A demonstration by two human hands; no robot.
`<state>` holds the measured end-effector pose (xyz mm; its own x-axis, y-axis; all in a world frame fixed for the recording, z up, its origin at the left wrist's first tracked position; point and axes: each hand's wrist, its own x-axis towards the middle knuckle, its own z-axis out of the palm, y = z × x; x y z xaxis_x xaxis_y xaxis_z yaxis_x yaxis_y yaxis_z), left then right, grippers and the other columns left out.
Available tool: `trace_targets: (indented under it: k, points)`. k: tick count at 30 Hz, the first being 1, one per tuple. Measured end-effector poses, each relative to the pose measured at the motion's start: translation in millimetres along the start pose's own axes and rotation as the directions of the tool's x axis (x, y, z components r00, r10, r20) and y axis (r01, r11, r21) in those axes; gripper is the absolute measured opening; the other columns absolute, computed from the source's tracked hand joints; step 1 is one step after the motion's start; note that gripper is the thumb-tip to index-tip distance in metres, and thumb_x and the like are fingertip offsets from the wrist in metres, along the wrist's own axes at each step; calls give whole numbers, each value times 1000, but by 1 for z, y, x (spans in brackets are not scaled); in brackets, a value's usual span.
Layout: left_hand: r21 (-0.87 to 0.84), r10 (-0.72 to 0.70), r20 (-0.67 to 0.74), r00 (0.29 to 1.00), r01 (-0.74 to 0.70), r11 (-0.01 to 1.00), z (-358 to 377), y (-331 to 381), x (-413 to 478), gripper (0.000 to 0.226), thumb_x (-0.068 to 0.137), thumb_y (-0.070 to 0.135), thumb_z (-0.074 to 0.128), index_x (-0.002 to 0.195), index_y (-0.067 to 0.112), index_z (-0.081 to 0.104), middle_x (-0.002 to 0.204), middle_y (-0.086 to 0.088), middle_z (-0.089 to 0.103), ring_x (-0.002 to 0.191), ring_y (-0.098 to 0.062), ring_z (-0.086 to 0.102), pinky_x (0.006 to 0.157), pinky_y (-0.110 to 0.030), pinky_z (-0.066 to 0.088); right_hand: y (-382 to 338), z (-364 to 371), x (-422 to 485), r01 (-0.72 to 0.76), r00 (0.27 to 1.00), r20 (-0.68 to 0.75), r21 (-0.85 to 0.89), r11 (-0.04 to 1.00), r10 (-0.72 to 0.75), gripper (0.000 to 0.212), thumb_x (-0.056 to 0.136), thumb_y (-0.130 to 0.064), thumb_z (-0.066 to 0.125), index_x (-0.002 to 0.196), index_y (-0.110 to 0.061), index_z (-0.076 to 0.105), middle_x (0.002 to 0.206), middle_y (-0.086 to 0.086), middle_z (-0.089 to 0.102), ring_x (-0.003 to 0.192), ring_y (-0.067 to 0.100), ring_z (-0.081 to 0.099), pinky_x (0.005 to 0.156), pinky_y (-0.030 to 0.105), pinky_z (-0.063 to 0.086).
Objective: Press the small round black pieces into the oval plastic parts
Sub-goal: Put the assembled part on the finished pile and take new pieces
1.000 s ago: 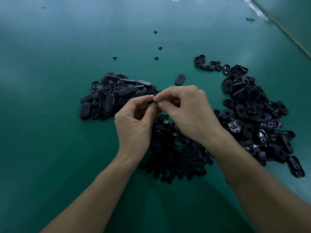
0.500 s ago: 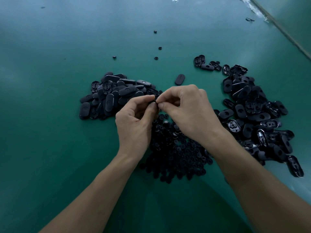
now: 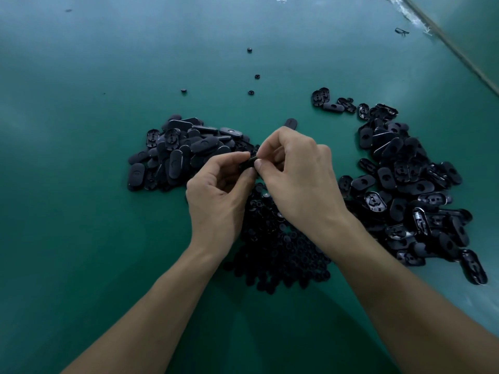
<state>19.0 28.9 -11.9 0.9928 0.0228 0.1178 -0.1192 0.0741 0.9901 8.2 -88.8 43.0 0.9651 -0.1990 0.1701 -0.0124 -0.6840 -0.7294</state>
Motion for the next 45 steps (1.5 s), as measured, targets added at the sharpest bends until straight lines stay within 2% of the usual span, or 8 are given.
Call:
trace_targets:
  k: [4, 8, 10, 16, 21, 29, 34, 45]
  points:
    - [8, 0, -14, 1000, 0, 1000, 1, -1, 0, 21, 89, 0, 73, 102, 16, 71, 88, 1, 75, 82, -13, 72, 80, -29, 59, 4, 2, 1, -49, 999, -8, 106, 993, 50, 24, 89, -11, 71, 77, -28, 60, 70, -10, 65, 69, 0, 64, 60, 10, 49]
    - [23, 15, -18, 1000, -15, 1000, 2, 0, 0, 23, 88, 0, 74, 100, 20, 71, 88, 5, 75, 83, -10, 72, 80, -25, 58, 11, 2, 2, -129, 991, 51, 236, 963, 120, 25, 87, -9, 73, 76, -27, 61, 71, -2, 70, 69, 14, 69, 72, 38, 60]
    - [28, 17, -14, 1000, -17, 999, 2, 0, 0, 24, 88, 0, 74, 100, 21, 71, 89, 5, 76, 85, -10, 73, 81, -24, 58, 13, 3, 2, -136, 991, 42, 259, 956, 129, 25, 86, -8, 74, 75, -27, 62, 71, -1, 70, 70, 16, 70, 73, 43, 60]
    - [33, 18, -7, 1000, -18, 999, 1, -2, 0, 22, 88, 2, 75, 102, 19, 72, 88, 8, 76, 85, -8, 72, 79, -20, 55, 6, 5, -2, -36, 995, -93, 83, 996, 44, 19, 86, -12, 76, 77, -25, 65, 68, -12, 66, 68, 3, 64, 65, 19, 54]
    - [21, 24, -22, 999, -23, 1000, 2, -3, -1, 18, 89, 7, 76, 100, 21, 71, 93, 4, 77, 88, -13, 74, 79, -24, 57, -1, 8, -8, 8, 999, -42, -9, 1000, -9, 12, 95, -15, 63, 94, -26, 68, 80, -5, 69, 76, 11, 66, 71, 33, 57]
    - [8, 24, -41, 999, -24, 1000, 2, -4, 0, 15, 90, 6, 74, 101, 16, 73, 91, 0, 77, 86, -20, 73, 81, -36, 60, -3, -1, -9, 51, 998, -41, -3, 999, -51, 9, 90, -16, 69, 92, -24, 70, 74, -12, 69, 71, 3, 65, 66, 23, 55]
    - [-32, 22, -10, 1000, -22, 999, 3, -2, 0, 16, 90, 0, 71, 104, 9, 72, 88, 2, 76, 82, -11, 72, 77, -24, 58, 1, -6, -5, 19, 1000, -17, 70, 997, -18, 14, 86, -10, 73, 89, -24, 71, 74, -13, 68, 72, 0, 66, 70, 12, 53]
    - [-39, 26, -1, 1000, -26, 999, 2, -3, -1, 19, 90, 1, 72, 100, 18, 73, 85, 7, 76, 80, -7, 71, 75, -19, 54, 2, -5, 3, -31, 998, 54, 110, 993, 25, 16, 86, -8, 66, 85, -24, 66, 66, -11, 67, 67, -1, 64, 57, 8, 47]
